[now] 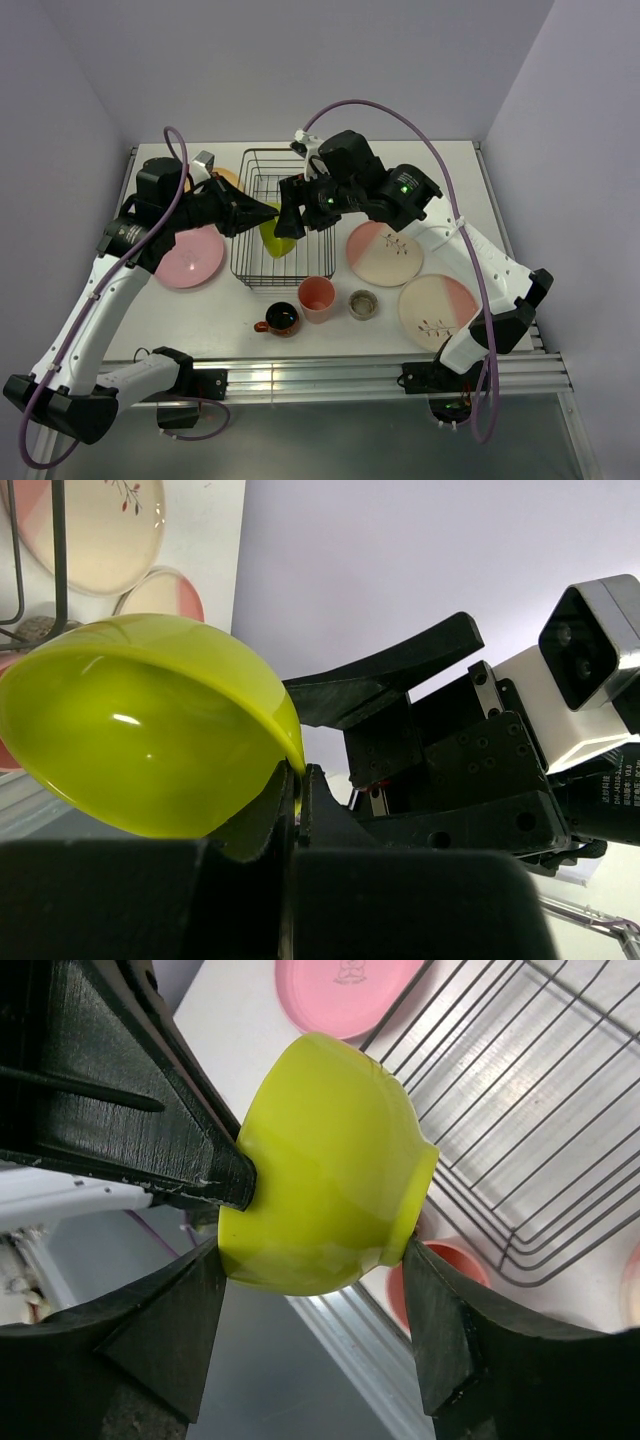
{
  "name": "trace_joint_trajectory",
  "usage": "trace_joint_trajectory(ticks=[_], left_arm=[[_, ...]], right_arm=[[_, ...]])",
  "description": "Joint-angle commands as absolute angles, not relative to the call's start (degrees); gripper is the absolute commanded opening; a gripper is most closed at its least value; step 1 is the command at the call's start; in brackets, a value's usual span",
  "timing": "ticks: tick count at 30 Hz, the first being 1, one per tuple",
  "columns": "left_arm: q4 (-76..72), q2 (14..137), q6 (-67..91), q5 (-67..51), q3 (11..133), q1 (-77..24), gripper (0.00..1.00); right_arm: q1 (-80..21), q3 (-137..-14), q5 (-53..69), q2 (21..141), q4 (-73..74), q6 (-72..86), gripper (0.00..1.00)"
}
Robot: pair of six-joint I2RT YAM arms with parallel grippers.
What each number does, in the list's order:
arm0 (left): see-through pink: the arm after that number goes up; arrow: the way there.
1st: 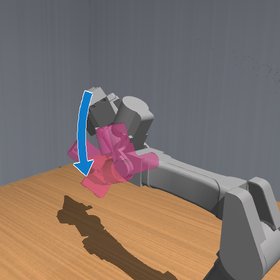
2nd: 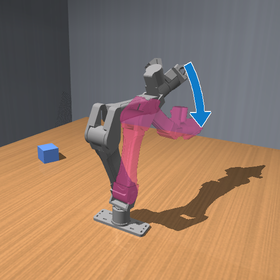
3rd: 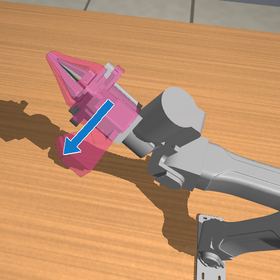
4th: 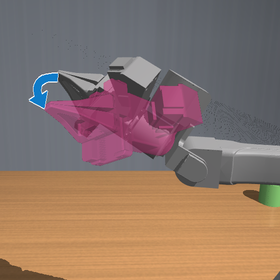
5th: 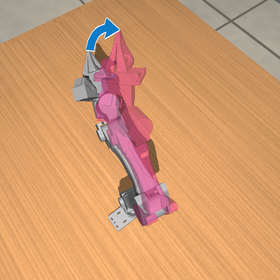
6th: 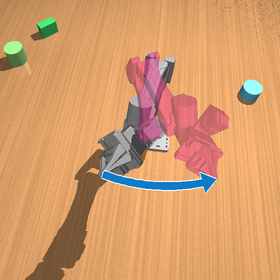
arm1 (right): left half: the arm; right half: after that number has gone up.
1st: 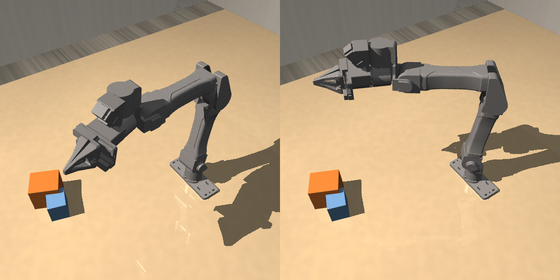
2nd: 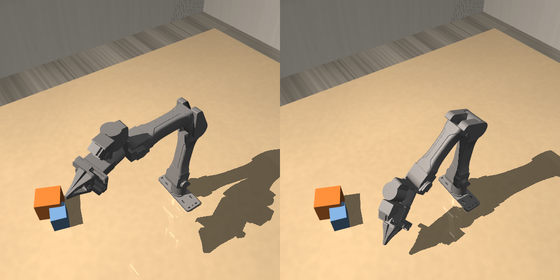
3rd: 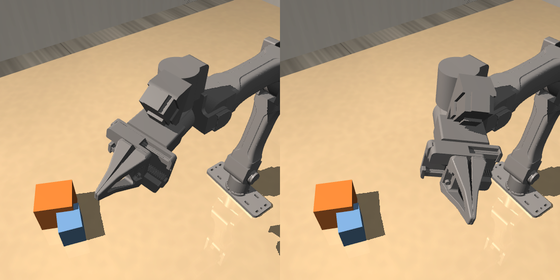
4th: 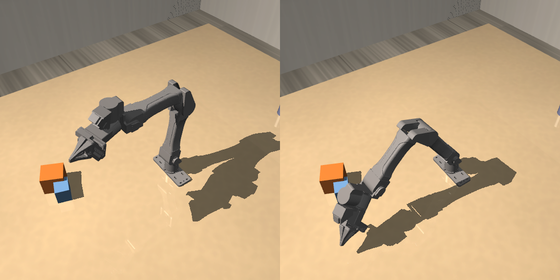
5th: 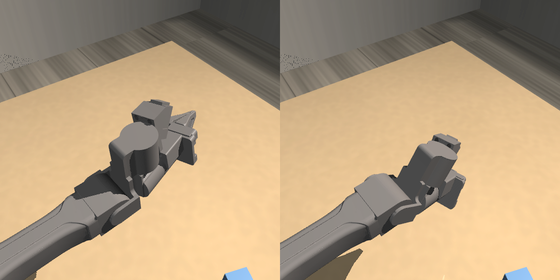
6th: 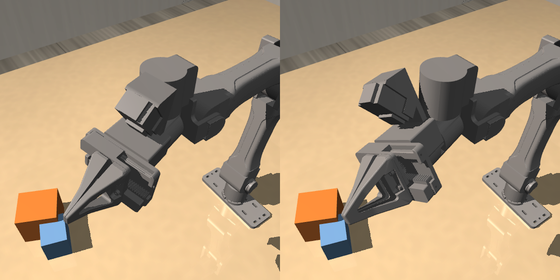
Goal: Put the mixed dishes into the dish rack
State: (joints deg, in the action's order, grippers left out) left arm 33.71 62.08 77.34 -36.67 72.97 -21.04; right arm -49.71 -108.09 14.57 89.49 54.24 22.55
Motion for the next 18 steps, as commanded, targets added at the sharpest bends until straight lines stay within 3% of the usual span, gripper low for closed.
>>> trace_joint_trajectory(ticks=[1,2,3,11,12,13,14,15,16,17,18], left_arm=[[30.0,61.7,77.3,-38.2,73.7,-21.3,0.0],[30.0,61.7,77.3,-38.1,73.6,-21.3,0.0],[30.0,61.6,77.3,-38.1,73.5,-21.3,0.0],[28.8,61.2,77.9,-38.4,72.5,-21.3,0.01],[28.6,61.1,78.0,-38.4,72.3,-21.3,0.05],[28.5,61.1,78.1,-38.4,72.0,-21.2,0.15],[28.4,60.9,78.4,-38.2,71.9,-21.3,0.3],[28.6,60.8,78.5,-38.1,71.8,-21.3,0.53],[28.7,60.7,78.6,-37.5,71.8,-21.2,0.65],[28.8,60.6,78.5,-37.4,71.8,-21.3,0.99],[29.0,60.6,78.4,-37.1,71.7,-21.2,0.99]], right_arm=[[-50.4,-109.1,17.3,89.2,51.2,22.4,0.42],[-50.3,-109.1,17.5,89.3,51.2,22.4,0.31],[-50.3,-109.2,17.5,89.5,51.3,22.4,0.03],[-50.4,-109.0,15.0,89.4,52.0,22.1,0.0],[-50.3,-109.1,14.8,89.4,52.0,21.9,0.0],[-50.4,-109.1,14.6,89.3,52.2,21.8,0.0],[-50.4,-109.1,14.4,89.3,52.3,21.9,0.0],[-50.3,-109.1,14.2,89.3,52.4,21.6,0.0],[-50.3,-109.1,14.2,89.3,52.5,21.6,0.0],[-50.3,-109.1,14.0,89.3,52.6,21.5,0.0],[-50.3,-108.8,13.9,89.2,52.6,21.4,0.0]])
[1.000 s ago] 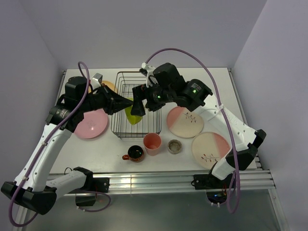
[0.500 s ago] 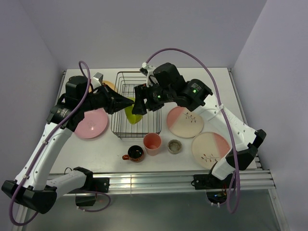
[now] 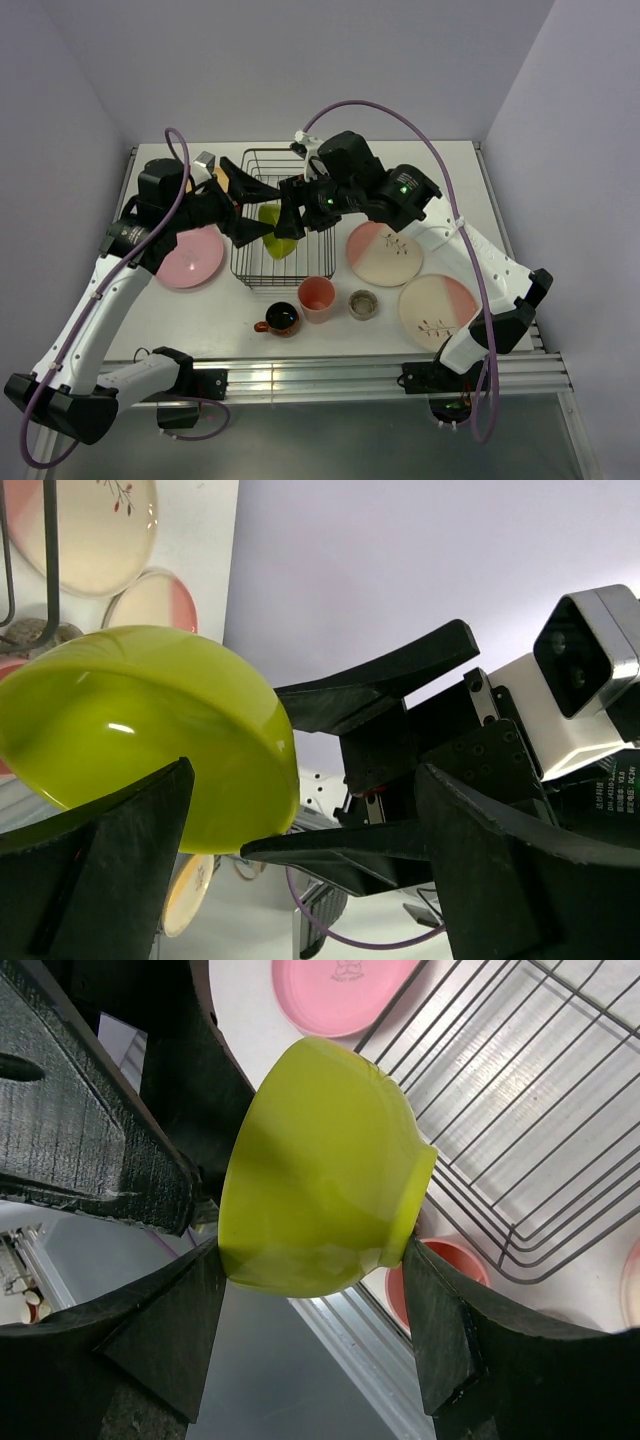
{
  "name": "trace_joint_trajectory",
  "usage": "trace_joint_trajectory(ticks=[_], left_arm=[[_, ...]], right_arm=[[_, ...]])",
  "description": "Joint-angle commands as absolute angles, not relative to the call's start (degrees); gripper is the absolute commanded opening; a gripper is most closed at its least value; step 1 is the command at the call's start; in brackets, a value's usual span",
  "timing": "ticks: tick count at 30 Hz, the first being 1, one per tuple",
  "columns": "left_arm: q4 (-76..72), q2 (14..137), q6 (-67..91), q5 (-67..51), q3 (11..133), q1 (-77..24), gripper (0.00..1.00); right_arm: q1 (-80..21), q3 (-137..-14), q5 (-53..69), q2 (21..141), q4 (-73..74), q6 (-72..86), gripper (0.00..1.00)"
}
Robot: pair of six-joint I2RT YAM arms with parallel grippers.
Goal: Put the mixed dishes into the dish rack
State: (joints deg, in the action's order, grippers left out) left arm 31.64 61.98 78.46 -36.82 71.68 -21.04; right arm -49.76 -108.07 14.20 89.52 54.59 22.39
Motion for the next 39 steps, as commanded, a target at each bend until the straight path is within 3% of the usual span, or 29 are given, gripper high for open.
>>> trace_joint_trajectory(ticks=[1,5,7,11,15,29,34,39], left_arm=[[29.9,60.6,78.3,-36.3,71.8,-21.2,0.99],[33.6,59.9,76.9,-32.0,72.7,-20.5,0.99],[42.4,59.8,75.0,-27.7,76.0,-18.9,0.99],[64.0,60.6,74.0,-2.5,86.2,-16.2,0.99],[72.4,58.7,77.6,9.1,90.2,-16.1,0.99],[74.1,56.1,70.2,0.4,79.1,-16.1,0.98],[72.5,54.5,67.4,-3.2,73.0,-16.1,0.9],[72.8,54.2,64.1,-6.2,69.1,-16.2,0.76]], right_arm=[[-50.3,-108.6,13.7,89.2,52.7,21.4,0.0],[-50.3,-108.1,12.7,89.3,53.5,20.7,0.0],[-50.3,-108.2,11.0,89.6,54.3,20.0,0.0],[-50.4,-109.7,4.2,91.9,57.1,16.8,0.0],[-50.4,-111.2,-4.8,97.4,58.2,13.5,0.0],[-53.3,-118.7,-33.5,115.9,57.8,9.1,0.0],[-54.1,-119.5,-36.9,121.4,58.3,9.1,0.0],[-56.2,-121.2,-41.7,125.8,59.3,9.8,0.0]])
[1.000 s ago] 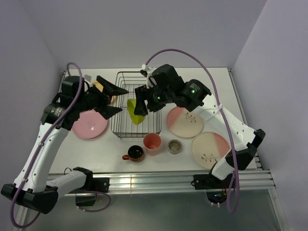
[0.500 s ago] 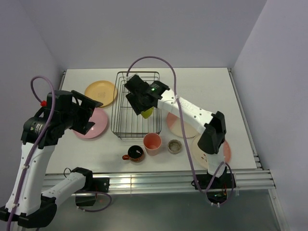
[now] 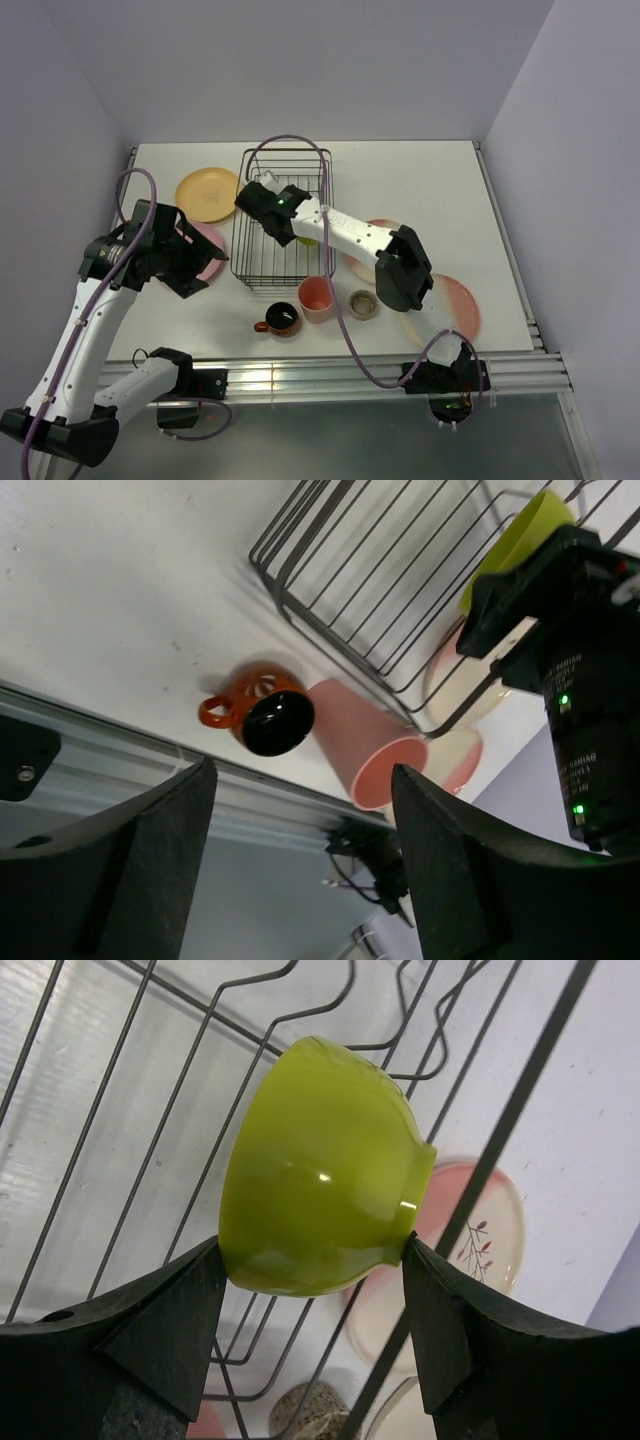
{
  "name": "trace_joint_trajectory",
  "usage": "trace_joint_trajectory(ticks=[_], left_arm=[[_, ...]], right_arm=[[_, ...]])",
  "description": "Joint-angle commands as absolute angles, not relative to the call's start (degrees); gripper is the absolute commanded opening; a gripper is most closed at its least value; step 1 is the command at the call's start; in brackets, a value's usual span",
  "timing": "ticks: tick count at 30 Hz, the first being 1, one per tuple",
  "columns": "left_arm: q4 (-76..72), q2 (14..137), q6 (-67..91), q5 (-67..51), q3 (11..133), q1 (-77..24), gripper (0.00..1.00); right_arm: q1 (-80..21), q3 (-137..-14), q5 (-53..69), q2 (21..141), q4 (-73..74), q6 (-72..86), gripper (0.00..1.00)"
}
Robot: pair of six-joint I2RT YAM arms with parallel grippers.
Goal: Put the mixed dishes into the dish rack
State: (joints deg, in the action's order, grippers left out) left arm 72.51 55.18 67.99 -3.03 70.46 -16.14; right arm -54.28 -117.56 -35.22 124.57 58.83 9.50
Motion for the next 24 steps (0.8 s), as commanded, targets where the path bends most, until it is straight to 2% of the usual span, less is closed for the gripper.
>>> trace_joint_trajectory(ticks=[1,7,9,11,13,16,17,18,24], left_arm=[[72.7,54.1,63.1,-6.8,68.6,-16.2,0.74],[72.9,52.6,60.6,-8.1,66.0,-16.7,0.73],[73.1,52.6,59.8,-8.3,65.4,-16.9,0.73],[73.6,52.9,59.2,-8.4,65.0,-17.9,0.74],[73.8,53.1,59.6,-7.7,64.6,-19.8,0.75],[73.1,53.2,60.2,-8.1,63.3,-21.8,0.76],[73.0,53.3,60.1,-8.3,62.4,-22.1,0.76],[72.8,53.5,60.2,-8.5,62.1,-22.5,0.77],[72.4,54.1,60.0,-7.5,61.3,-24.6,0.79]], right_arm=[[-56.5,-121.1,-42.0,126.3,59.6,10.1,0.0],[-58.0,-120.9,-44.8,128.8,60.3,10.6,0.0],[-58.2,-121.0,-45.0,129.3,60.7,10.7,0.04],[-58.6,-121.2,-45.2,129.7,61.2,11.0,0.2],[-59.0,-120.5,-45.0,129.6,61.5,11.2,0.54],[-59.6,-119.7,-45.6,129.2,61.6,11.6,0.76],[-59.8,-119.8,-45.6,128.9,61.7,11.6,0.79],[-59.8,-119.7,-45.5,128.8,61.8,11.8,0.86],[-59.9,-119.6,-41.4,126.8,61.3,10.9,0.9]])
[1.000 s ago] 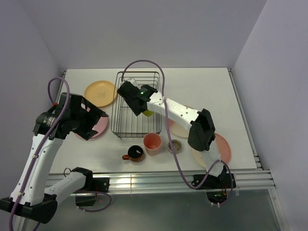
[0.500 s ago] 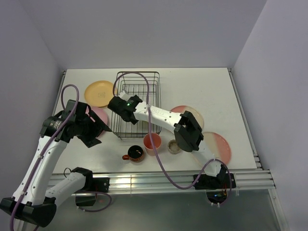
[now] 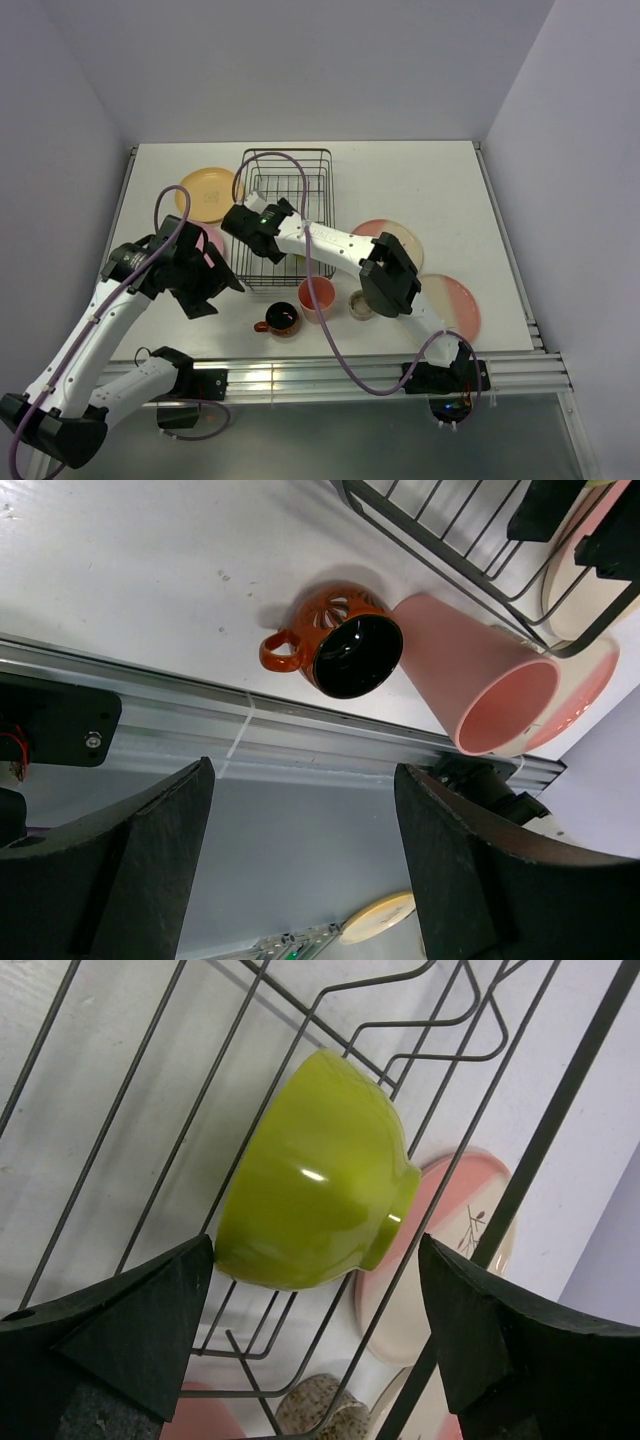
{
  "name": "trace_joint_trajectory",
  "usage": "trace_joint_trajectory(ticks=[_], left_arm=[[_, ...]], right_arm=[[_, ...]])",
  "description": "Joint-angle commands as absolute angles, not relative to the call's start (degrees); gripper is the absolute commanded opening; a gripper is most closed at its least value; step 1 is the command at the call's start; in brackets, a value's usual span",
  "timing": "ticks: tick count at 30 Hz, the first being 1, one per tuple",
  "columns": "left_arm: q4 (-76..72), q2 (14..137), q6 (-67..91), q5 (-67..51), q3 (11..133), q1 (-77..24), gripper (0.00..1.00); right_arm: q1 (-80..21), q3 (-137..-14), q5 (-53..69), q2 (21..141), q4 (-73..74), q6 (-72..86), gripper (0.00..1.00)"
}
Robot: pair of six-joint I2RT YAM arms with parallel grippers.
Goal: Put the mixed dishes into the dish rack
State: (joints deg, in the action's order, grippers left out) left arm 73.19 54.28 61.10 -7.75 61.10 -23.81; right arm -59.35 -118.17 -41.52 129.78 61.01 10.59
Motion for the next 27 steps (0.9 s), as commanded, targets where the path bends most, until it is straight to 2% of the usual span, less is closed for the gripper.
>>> trace_joint_trajectory(ticks=[1,9,14,18,21,23,25,27], left_arm=[[72.6,54.3,59.9,-7.4,61.1,-25.0,0.79],[71.5,52.9,60.3,-7.4,58.4,-26.5,0.8],[69.4,52.2,60.3,-8.3,55.9,-27.5,0.78],[66.0,53.3,61.8,-8.1,54.0,-30.4,0.75],[63.8,55.5,62.1,-6.2,53.2,-33.4,0.72],[60.8,56.3,61.8,-6.1,52.6,-35.7,0.67],[58.3,57.1,61.2,-6.1,51.7,-37.6,0.62],[55.1,58.0,59.9,-6.2,50.7,-38.3,0.62]], right_arm=[[-60.0,-119.6,-40.8,126.2,61.2,10.8,0.9],[-60.4,-123.1,-31.7,121.9,61.5,11.5,0.91],[-58.9,-128.9,-34.4,118.7,64.3,13.6,0.91],[-52.6,-131.0,-35.4,116.0,71.3,19.1,0.9],[-45.3,-126.1,-29.5,109.4,70.7,22.4,0.89],[-40.9,-116.9,-23.7,101.5,67.6,22.4,0.89],[-39.2,-109.4,-20.6,94.4,64.2,22.2,0.89],[-38.4,-104.2,-18.3,90.9,62.7,21.7,0.89]])
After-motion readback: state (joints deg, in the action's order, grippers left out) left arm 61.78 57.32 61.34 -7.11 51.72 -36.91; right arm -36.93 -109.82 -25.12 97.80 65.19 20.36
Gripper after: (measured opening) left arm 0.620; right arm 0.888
